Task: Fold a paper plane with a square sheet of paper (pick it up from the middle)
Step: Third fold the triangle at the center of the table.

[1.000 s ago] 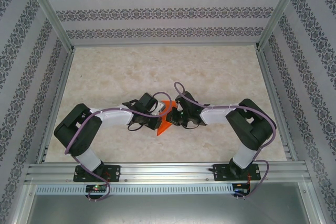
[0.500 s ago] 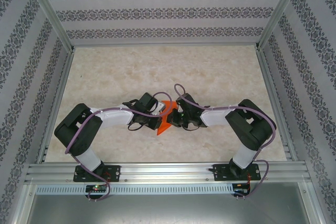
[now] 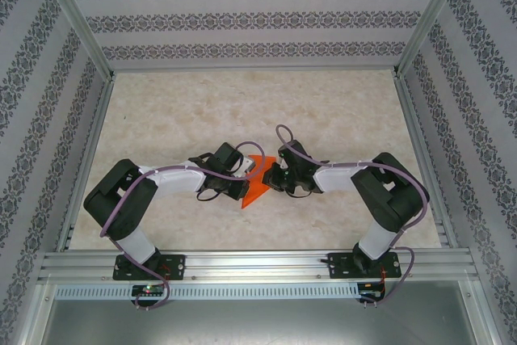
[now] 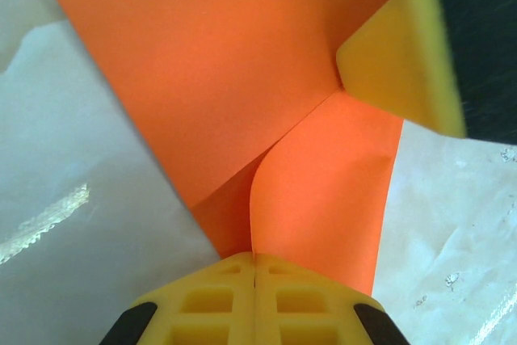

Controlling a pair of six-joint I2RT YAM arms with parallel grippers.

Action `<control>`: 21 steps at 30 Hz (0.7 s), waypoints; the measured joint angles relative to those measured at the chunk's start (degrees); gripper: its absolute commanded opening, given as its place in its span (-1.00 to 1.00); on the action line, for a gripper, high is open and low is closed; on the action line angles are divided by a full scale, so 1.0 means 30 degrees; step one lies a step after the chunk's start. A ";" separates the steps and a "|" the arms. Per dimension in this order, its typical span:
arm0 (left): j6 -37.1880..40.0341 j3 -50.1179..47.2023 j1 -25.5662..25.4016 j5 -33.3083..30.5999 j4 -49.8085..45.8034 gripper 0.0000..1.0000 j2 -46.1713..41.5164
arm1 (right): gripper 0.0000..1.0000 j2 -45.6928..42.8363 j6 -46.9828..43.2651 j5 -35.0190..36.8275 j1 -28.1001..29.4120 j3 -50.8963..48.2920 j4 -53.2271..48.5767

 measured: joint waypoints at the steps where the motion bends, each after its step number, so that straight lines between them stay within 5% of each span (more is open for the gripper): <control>1: 0.0007 0.0000 0.0000 0.0000 0.0000 -0.89 0.0000 | -0.81 -0.0007 -0.0015 0.0007 -0.0073 0.0000 0.0058; 13: 0.0117 0.0189 0.0000 0.0015 -0.0255 -0.89 0.0087 | -0.79 -0.1690 -0.0379 -0.0117 -0.0911 0.0000 -0.0109; 21: 0.0124 0.0211 0.0000 0.0015 -0.0299 -0.89 0.0095 | -0.79 -0.0066 -0.0335 -0.0452 -0.1078 -0.0488 0.0874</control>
